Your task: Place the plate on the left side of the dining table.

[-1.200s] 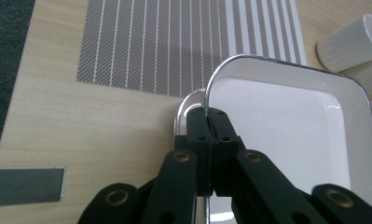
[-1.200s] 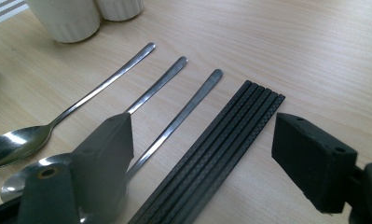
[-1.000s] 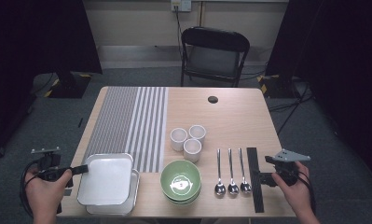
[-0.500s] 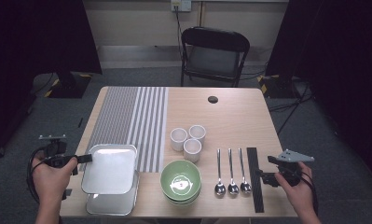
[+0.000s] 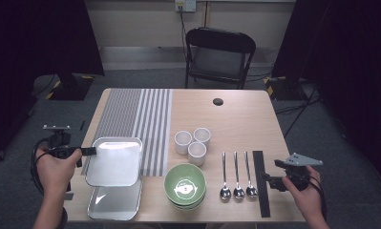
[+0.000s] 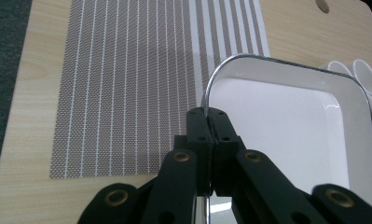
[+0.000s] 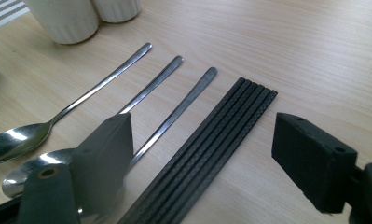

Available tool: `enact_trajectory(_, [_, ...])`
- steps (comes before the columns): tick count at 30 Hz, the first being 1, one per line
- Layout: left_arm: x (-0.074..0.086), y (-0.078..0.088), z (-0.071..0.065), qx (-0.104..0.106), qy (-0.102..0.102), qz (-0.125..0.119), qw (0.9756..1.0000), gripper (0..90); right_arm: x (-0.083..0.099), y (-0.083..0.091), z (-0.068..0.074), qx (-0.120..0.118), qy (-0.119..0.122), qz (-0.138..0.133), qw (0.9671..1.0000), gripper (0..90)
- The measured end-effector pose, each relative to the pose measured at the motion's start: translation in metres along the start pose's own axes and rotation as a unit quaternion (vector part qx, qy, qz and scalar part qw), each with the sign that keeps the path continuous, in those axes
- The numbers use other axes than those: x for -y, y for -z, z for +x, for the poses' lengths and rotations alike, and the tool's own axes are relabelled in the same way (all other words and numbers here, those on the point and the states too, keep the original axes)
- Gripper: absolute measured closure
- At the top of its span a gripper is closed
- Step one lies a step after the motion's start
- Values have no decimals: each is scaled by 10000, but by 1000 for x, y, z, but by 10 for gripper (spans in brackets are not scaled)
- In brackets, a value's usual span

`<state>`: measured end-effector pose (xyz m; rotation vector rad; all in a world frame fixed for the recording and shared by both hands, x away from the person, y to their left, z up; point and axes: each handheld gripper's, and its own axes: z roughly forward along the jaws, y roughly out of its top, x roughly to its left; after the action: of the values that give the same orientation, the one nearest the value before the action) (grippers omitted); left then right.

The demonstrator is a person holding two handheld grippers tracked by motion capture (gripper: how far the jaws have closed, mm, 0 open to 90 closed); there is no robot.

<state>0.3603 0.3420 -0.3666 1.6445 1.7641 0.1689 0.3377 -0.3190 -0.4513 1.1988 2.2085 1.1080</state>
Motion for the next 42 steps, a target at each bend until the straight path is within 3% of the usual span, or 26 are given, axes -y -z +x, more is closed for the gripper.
enact_trajectory(15, [-17,-13,-16,61,-105,-25,9999,892,0,1,0,-2,37,-12,10000,200])
enact_trajectory(18, [-20,-15,-18,84,-48,-45,9999,893,0,0,1,-4,52,2,10000,200])
enact_trajectory(28, [-25,-26,-21,-53,-108,-27,9999,892,0,-1,2,-30,62,38,10000,201])
enact_trajectory(35, [-28,-32,-25,-26,-40,-99,9999,893,0,-2,2,-38,67,31,10000,201])
enact_trajectory(42, [-34,-37,-27,-111,-139,-53,9998,893,-1,-2,2,-59,66,23,10000,201])
